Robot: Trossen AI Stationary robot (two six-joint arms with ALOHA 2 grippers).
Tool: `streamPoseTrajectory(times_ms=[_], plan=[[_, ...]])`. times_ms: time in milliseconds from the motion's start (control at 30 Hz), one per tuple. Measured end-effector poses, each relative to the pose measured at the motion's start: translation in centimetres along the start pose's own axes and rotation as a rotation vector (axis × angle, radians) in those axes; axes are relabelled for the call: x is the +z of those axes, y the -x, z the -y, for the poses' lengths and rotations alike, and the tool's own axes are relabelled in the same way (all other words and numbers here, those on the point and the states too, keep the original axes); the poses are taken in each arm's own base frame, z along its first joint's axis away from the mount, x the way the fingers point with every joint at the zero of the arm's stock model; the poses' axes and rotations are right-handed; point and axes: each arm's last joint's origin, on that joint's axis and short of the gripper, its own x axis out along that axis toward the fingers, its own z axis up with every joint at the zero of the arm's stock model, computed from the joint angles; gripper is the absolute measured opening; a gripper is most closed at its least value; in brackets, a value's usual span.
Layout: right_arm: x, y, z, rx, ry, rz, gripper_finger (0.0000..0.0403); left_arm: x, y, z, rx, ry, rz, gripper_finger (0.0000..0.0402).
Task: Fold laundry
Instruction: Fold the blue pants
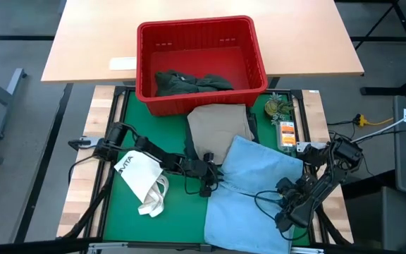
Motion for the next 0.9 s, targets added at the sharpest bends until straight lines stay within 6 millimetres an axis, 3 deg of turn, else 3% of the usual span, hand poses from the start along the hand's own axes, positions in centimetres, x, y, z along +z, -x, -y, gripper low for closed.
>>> streamPoseTrajectory(times_ms=[167, 400, 500, 767, 900], plan=[[-0.2, 2.3, 0.6, -0.014, 0.023, -0.006, 0.0154, 1.0, 1.0, 0.2, 0.0, -0.004, 0.008, 0.0101], [-0.3, 5.4, 1.3, 0.142, 0.063, 0.05, 0.0154, 5.0, 3.9, 0.3, -0.003, -0.012, 0.139, 0.0101], [-0.2, 6.3, 1.5, 0.188, 0.061, 0.087, 0.0154, 5.8, 4.5, 0.3, -0.017, 0.013, 0.175, 0.0101], [0.2, 6.7, 0.1, 0.335, 0.097, 0.281, 0.0154, 5.4, 4.3, 1.8, -0.109, 0.031, 0.182, 0.0101], [0.4, 5.6, -0.7, 0.358, 0.1, 0.329, 0.0154, 4.4, 3.6, 2.5, -0.119, 0.02, 0.156, 0.0101]])
